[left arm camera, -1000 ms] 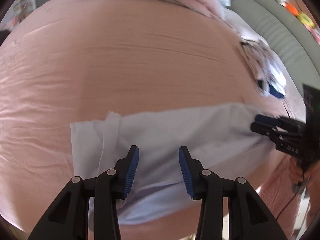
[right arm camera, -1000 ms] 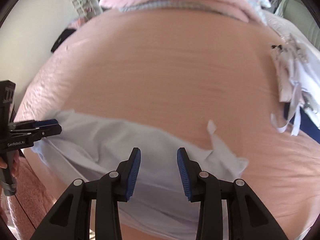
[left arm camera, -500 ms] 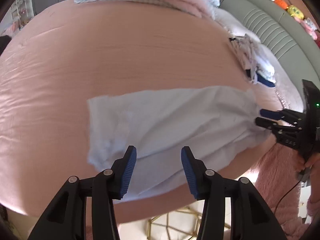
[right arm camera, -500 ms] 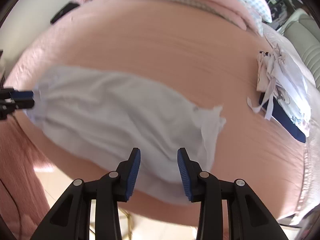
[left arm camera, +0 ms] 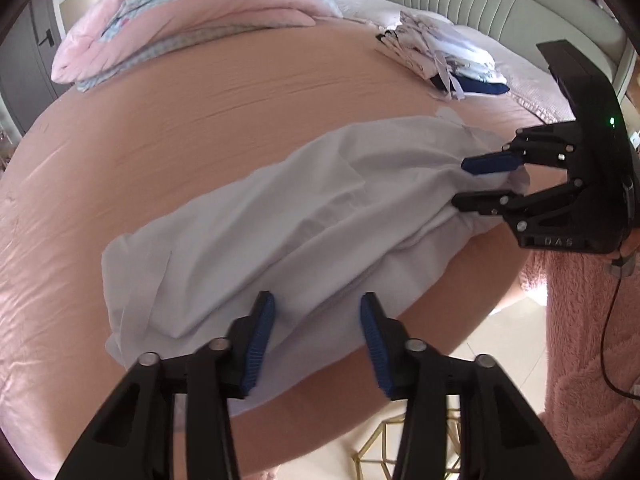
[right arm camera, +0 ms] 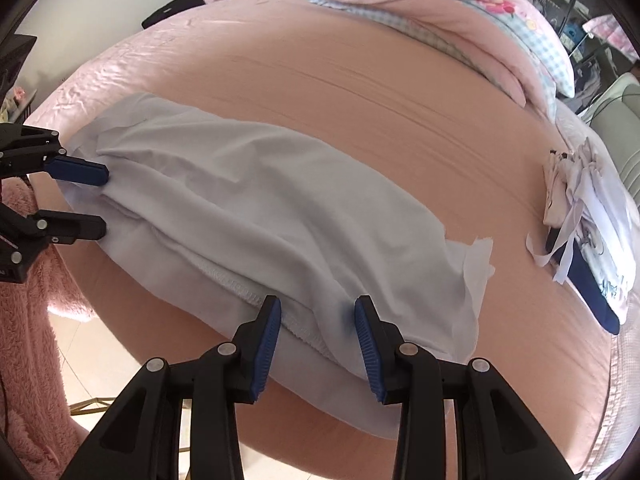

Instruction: Fold clothes

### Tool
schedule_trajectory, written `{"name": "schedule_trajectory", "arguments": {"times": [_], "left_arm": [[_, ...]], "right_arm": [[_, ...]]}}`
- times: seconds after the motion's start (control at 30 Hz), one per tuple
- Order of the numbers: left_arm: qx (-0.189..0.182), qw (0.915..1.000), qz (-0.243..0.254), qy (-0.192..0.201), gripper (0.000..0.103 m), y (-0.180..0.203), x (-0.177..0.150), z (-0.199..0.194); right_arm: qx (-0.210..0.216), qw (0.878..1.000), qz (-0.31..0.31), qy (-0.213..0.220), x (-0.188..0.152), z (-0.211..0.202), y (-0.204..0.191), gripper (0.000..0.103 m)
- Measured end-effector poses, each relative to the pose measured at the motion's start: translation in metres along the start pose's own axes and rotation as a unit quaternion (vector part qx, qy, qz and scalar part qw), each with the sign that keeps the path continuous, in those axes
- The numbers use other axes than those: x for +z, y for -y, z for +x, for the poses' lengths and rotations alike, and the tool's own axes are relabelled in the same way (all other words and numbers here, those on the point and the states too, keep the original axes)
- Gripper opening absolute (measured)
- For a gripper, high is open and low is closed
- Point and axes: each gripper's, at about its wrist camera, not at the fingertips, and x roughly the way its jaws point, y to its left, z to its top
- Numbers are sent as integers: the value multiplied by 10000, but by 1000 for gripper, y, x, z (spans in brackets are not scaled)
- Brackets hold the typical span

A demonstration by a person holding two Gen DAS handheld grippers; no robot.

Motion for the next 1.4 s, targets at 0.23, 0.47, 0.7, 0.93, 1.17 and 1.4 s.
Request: {"name": "schedule_trajectory", "arguments": {"times": [0.23, 0.47, 0.7, 0.93, 1.17, 1.4], "left_arm": [[-25, 9997, -76, 243, 7, -2, 16, 2], [-64, 9989, 459, 5, 9, 15, 15, 17], [2, 9984, 566, 48, 18, 10, 11, 25], [14, 9989, 34, 472, 3, -1, 22, 16], [-173, 9952, -235, 937, 2, -20, 24, -28], [-365, 9974, 142, 610, 2, -10, -3, -37]], "right_arm": [[217, 9997, 115, 73, 4, -8, -1, 38], [260, 9994, -198, 68, 9, 10, -14, 41], [289, 9993, 56, 220, 18, 17, -2, 41], [562, 9970, 389, 376, 14, 14, 9, 6], [729, 9931, 676, 615, 10, -6, 17, 5], [943, 9919, 580, 616, -9, -28, 12, 5]]}}
